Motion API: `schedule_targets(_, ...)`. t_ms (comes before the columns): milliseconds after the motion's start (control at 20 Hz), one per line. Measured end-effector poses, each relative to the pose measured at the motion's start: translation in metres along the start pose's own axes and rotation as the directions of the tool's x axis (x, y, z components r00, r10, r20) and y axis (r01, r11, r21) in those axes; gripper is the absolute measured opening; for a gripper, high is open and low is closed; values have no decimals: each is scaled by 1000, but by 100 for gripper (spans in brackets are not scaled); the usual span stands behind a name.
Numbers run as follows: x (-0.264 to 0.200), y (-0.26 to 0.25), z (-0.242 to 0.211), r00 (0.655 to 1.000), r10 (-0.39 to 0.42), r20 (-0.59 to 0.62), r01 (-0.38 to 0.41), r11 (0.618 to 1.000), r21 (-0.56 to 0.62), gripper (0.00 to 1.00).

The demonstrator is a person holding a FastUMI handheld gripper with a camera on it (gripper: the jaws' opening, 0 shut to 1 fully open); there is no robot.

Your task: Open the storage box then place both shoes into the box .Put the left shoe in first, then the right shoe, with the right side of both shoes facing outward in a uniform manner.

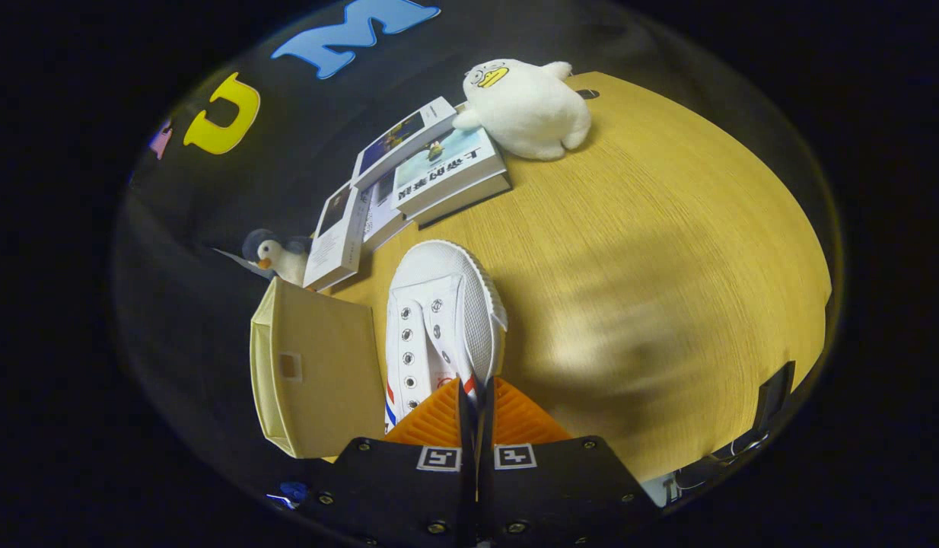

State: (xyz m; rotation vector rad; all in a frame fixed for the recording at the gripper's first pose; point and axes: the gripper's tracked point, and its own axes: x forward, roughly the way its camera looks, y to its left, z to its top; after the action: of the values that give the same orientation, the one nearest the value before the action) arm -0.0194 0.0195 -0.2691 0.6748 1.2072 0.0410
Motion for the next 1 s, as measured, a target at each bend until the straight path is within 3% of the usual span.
schedule_targets(400,-18,87,12,997,76,31,-73,993,-96,2)
schedule_targets(1000,13,212,-6,988,155,-1,-149,953,-262,1)
